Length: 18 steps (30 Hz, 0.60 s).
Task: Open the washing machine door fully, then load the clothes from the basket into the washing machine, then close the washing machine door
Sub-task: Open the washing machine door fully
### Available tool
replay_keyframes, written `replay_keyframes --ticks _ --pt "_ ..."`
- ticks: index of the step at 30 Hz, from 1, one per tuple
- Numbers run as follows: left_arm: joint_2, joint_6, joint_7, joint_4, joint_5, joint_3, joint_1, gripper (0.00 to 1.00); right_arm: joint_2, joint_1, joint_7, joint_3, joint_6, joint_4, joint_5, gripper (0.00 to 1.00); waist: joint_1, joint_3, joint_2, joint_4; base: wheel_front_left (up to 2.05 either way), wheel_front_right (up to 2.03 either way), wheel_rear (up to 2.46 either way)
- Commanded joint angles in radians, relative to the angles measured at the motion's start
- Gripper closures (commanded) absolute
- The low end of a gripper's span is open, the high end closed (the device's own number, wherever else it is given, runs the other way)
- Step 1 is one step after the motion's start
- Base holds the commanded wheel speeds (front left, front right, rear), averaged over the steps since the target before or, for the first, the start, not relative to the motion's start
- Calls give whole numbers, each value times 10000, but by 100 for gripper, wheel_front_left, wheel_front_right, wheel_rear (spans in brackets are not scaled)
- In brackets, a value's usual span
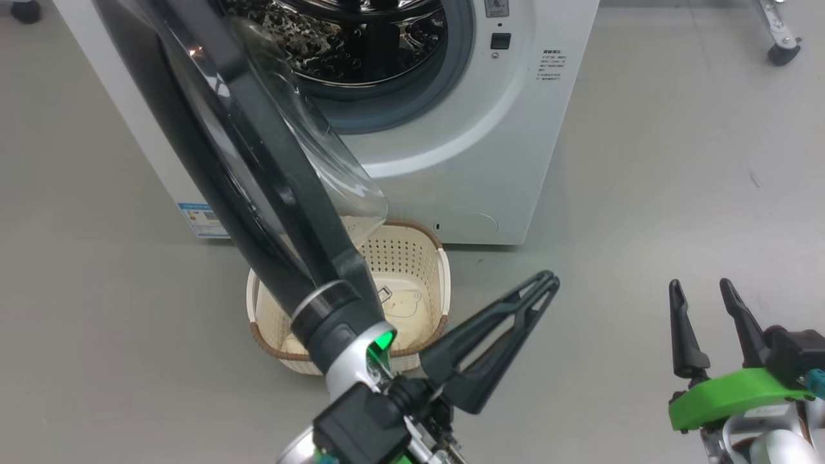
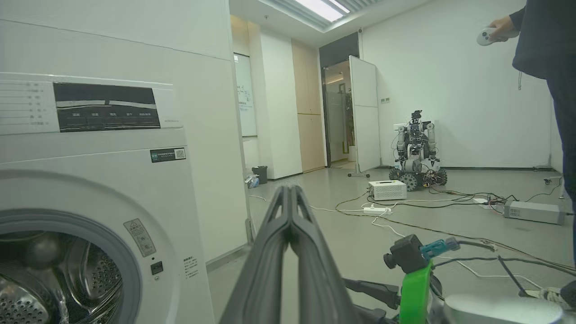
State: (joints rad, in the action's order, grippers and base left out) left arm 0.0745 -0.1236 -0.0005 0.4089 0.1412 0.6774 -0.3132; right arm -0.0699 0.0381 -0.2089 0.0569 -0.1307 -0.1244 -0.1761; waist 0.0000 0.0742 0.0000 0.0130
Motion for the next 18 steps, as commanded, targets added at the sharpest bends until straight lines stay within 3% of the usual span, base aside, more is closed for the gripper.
replay_keyframes --ticks 1,10,18 --pt "-63 -20 -74 -56 114 -72 29 100 -227 -358 -155 -215 0 245 -62 0 0 42 0 37 0 0 0" --pt "-63 355 -623 -1923 258 -138 383 100 -227 -461 -136 -300 0 230 -7 0 0 184 0 78 0 0 0" --pt "72 496 -888 -2657 280 -240 511 100 -287 -475 -139 -210 0 227 -43 0 0 277 0 169 0 0 0"
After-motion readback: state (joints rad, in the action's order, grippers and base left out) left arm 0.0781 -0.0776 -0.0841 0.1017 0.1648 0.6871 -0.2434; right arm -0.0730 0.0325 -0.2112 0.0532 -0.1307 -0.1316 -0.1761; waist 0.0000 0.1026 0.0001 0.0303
